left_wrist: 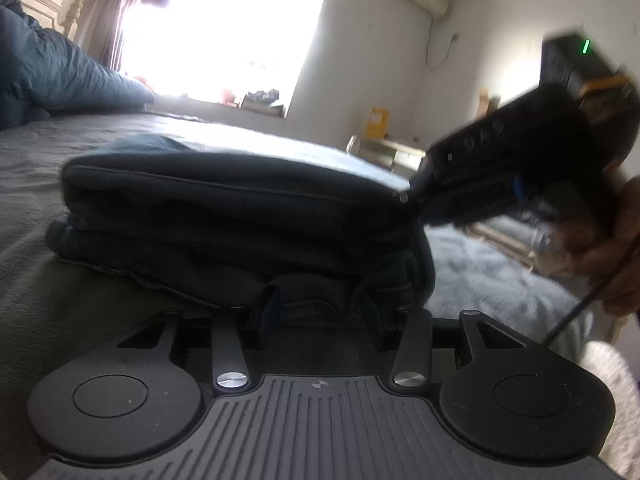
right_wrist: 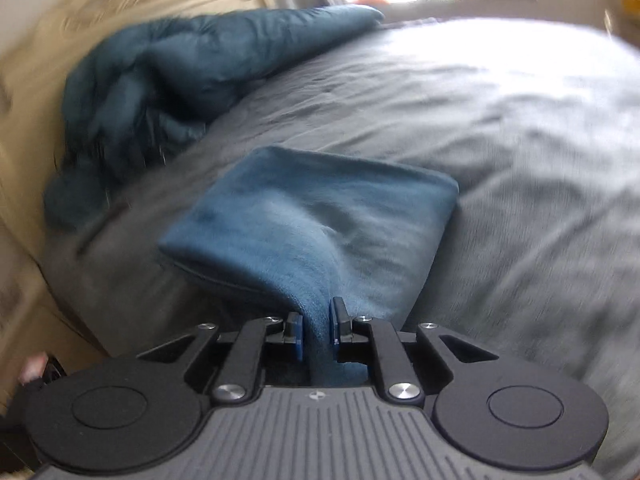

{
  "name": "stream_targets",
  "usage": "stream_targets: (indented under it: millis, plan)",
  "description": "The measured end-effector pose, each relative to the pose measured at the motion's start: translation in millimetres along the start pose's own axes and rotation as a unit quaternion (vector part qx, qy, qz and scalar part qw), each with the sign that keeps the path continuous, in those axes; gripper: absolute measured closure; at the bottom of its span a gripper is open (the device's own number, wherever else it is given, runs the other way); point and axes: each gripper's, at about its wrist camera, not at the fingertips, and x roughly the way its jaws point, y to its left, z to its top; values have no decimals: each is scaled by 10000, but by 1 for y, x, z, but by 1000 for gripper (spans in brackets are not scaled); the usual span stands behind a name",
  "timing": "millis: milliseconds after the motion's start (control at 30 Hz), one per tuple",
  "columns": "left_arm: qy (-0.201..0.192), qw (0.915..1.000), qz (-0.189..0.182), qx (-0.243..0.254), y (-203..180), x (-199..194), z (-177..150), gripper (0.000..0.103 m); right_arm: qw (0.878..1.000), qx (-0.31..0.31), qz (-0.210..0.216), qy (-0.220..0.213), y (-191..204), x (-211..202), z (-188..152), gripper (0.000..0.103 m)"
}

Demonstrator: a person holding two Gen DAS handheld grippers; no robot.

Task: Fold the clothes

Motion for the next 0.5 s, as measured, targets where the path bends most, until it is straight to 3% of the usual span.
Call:
stream_targets:
  millis: [167,300,400,500]
  plan:
    - [-120,9985,-513,166,-2,-9,5,57,9997,222,112,-13,-4,-3,0,89]
    - [-12,9950,-708,705,-21,2,6,57,9998,192,106,-19,-1,0,2,89]
    - [30,9942,-743,779,-28,10,4,58,9996,236,127,-27,-3,0,3,89]
    - [26,9954,-679,676,-28,14,3,69,9997,211,118,-41,-2,0,2,89]
